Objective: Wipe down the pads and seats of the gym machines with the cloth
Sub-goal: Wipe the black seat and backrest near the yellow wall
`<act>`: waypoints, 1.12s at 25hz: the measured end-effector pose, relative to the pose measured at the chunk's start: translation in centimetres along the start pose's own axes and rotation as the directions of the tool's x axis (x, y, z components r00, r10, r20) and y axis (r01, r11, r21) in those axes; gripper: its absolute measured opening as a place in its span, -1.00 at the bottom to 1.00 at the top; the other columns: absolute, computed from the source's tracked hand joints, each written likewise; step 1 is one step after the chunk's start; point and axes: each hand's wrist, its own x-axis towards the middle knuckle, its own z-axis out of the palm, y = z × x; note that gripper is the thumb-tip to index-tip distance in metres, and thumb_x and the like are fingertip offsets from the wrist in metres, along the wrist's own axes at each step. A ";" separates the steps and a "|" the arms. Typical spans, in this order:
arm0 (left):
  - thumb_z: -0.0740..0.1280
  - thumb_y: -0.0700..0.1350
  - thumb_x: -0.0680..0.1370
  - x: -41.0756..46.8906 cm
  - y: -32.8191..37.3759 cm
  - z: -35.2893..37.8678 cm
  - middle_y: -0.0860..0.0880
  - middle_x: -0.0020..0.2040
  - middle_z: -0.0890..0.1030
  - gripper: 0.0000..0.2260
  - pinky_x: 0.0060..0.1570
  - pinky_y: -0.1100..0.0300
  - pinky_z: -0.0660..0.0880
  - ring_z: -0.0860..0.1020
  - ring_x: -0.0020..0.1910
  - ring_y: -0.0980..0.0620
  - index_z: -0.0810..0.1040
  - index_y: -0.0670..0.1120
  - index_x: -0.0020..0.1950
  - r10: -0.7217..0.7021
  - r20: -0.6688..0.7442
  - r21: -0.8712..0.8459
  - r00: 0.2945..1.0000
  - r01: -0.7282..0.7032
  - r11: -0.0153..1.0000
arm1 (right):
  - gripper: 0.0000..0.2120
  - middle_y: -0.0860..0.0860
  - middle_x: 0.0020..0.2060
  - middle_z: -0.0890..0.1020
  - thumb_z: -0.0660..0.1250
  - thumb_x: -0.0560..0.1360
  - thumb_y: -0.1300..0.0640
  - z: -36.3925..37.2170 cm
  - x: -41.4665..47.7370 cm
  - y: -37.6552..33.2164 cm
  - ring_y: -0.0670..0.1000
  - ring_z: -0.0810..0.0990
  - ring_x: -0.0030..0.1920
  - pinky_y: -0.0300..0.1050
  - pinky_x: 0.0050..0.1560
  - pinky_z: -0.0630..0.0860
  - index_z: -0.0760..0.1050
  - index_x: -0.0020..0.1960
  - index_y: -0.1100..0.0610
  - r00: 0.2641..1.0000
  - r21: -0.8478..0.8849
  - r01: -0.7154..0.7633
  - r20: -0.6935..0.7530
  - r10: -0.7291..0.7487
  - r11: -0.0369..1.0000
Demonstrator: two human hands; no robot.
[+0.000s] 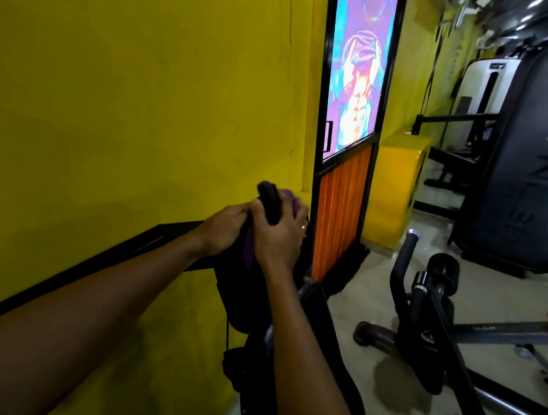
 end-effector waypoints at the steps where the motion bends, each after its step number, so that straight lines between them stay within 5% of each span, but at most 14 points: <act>1: 0.03 -0.19 0.74 -0.1 0.2 0.0 -0.07 0.33 0.56 -0.70 0.18 0.26 0.48 0.57 0.22 0.11 0.45 -0.05 0.39 -0.009 0.007 -0.009 1.000 0.009 1.000 | -0.37 -0.07 0.49 0.23 0.20 0.50 -0.37 0.1 -2.2 0.4 0.02 0.33 0.43 0.00 0.31 0.38 0.37 0.48 -0.09 0.998 0.029 0.057 0.028 -0.058 0.998; 4: 0.04 -0.19 0.73 -0.1 0.3 0.0 -0.05 0.48 0.41 -0.64 0.32 0.29 0.34 0.37 0.44 0.06 0.36 -0.13 0.53 -0.025 -0.020 0.059 0.999 0.026 0.998 | -0.40 -0.11 0.51 0.20 0.21 0.57 -0.29 -1.3 -5.2 4.2 -0.02 0.30 0.46 0.01 0.30 0.42 0.28 0.54 -0.08 0.997 0.060 0.055 0.054 -0.059 0.997; 9: 0.05 -0.17 0.74 0.3 -0.2 -0.3 -0.07 0.53 0.35 -0.62 0.36 0.21 0.32 0.32 0.50 0.01 0.31 -0.13 0.56 -0.026 -0.017 0.092 1.000 0.027 0.995 | -0.49 0.00 0.44 0.31 0.24 0.61 -0.17 -2.1 1.2 4.7 0.15 0.42 0.39 0.24 0.33 0.44 0.30 0.51 -0.03 0.954 0.080 -0.299 0.014 0.299 0.951; 11: 0.05 -0.17 0.73 0.2 0.1 -0.2 -0.08 0.50 0.40 -0.63 0.37 0.16 0.36 0.37 0.47 -0.01 0.35 -0.12 0.54 -0.034 -0.018 0.060 0.999 0.036 0.998 | -0.47 -0.01 0.45 0.29 0.19 0.58 -0.23 -1.1 0.5 1.8 0.14 0.39 0.40 0.23 0.36 0.40 0.31 0.49 -0.06 0.974 0.075 -0.224 -0.022 0.226 0.972; 14: 0.06 -0.16 0.73 -0.1 0.3 -0.2 -0.03 0.29 0.58 -0.71 0.25 0.13 0.45 0.54 0.28 -0.01 0.51 0.01 0.34 -0.029 0.008 0.042 1.000 0.028 0.999 | -0.51 -0.08 0.49 0.24 0.19 0.60 -0.16 0.0 -5.1 0.0 0.00 0.33 0.43 -0.06 0.30 0.38 0.30 0.51 -0.09 0.999 0.092 0.033 0.015 -0.035 0.995; 17: 0.06 -0.14 0.74 -0.1 0.3 -0.3 -0.08 0.50 0.41 -0.64 0.47 0.08 0.30 0.36 0.48 0.00 0.37 -0.10 0.52 -0.026 -0.010 0.125 1.000 0.027 0.992 | -0.49 -0.11 0.49 0.25 0.23 0.63 -0.08 -1.5 -7.8 3.4 -0.08 0.31 0.46 -0.16 0.33 0.39 0.25 0.55 -0.08 0.981 0.107 0.162 0.092 -0.172 0.981; 22: 0.07 -0.16 0.73 0.3 0.0 -0.3 -0.07 0.54 0.35 -0.62 0.46 0.15 0.27 0.31 0.52 0.00 0.33 -0.13 0.55 -0.030 -0.039 0.147 0.999 0.036 0.989 | -0.48 -0.03 0.55 0.12 0.25 0.64 -0.12 -2.0 -1.8 5.3 0.16 0.21 0.52 0.18 0.42 0.33 0.27 0.53 0.03 0.948 -0.003 -0.319 0.004 0.320 0.948; 24: 0.08 -0.17 0.72 0.4 -0.2 -0.4 -0.08 0.53 0.36 -0.62 0.49 0.07 0.28 0.32 0.51 0.00 0.35 -0.13 0.55 -0.032 -0.044 0.131 0.999 0.038 0.991 | -0.44 -0.05 0.53 0.15 0.27 0.61 -0.16 -1.0 -2.8 2.1 0.13 0.19 0.52 0.10 0.41 0.31 0.26 0.53 0.03 0.968 0.041 -0.246 -0.034 0.247 0.968; 28: 0.08 -0.16 0.72 0.5 -0.4 -0.4 -0.09 0.54 0.36 -0.62 0.48 0.10 0.27 0.32 0.51 -0.01 0.35 -0.13 0.55 -0.008 -0.037 0.158 0.999 0.014 0.987 | -0.51 -0.09 0.49 0.27 0.26 0.57 -0.17 -0.7 -9.2 1.5 0.03 0.24 0.50 -0.06 0.37 0.32 0.30 0.47 -0.10 0.981 0.091 0.192 0.003 -0.194 0.977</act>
